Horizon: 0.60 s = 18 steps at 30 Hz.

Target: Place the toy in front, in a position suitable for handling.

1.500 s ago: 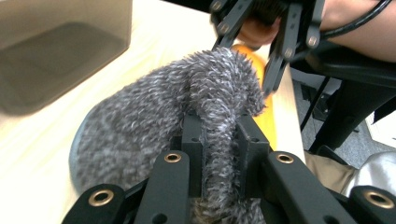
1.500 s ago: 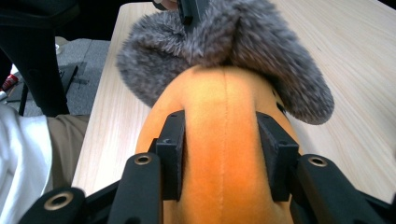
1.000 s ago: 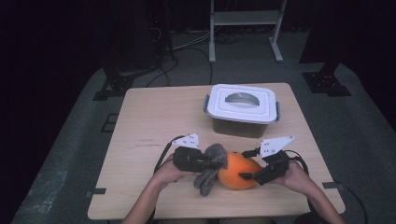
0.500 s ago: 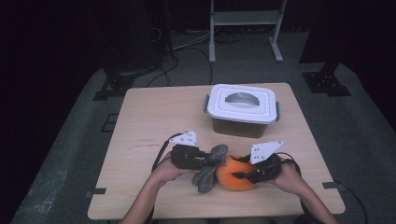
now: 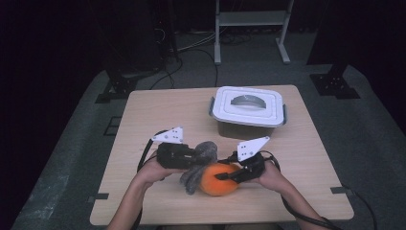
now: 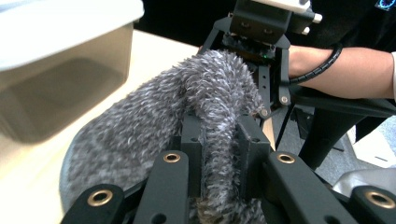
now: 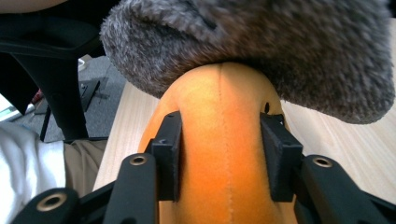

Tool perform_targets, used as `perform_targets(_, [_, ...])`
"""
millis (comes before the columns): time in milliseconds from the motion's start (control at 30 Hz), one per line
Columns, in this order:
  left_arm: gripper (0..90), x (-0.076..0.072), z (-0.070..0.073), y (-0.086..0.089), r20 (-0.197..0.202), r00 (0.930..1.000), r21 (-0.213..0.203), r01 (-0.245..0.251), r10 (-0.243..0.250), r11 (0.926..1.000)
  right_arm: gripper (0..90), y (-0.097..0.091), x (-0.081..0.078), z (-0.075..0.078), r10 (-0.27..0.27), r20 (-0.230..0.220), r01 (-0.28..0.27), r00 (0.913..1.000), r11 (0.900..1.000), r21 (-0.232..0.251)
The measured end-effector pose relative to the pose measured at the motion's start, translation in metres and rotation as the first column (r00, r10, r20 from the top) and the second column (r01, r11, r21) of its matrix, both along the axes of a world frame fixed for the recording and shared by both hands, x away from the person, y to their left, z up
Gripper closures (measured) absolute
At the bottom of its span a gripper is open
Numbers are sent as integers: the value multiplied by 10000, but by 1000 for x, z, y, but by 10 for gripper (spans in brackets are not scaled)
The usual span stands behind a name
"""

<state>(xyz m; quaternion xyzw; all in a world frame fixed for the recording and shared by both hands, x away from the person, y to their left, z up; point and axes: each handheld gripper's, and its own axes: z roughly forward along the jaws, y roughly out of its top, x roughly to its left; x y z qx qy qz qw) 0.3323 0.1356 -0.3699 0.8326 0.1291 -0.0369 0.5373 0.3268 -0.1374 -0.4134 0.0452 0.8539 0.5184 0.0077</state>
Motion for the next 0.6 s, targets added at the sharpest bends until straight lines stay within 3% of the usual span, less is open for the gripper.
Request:
perform_targets(67, [761,0,-9,-2,-233,9997,-43,82,-83,10000,540,-5,0,-4,-62,-96,64,9999,9999,152])
perform_targets(233, [760,0,-21,-11,-524,9982,-250,295,-307,9993,540,-20,-6,-9,-91,243,97,9997,9996,-264])
perform_targets(600, [747,1,-23,-23,-404,9983,-82,426,-429,9991,532,-62,0,-16,-801,4,801,9968,9968,36])
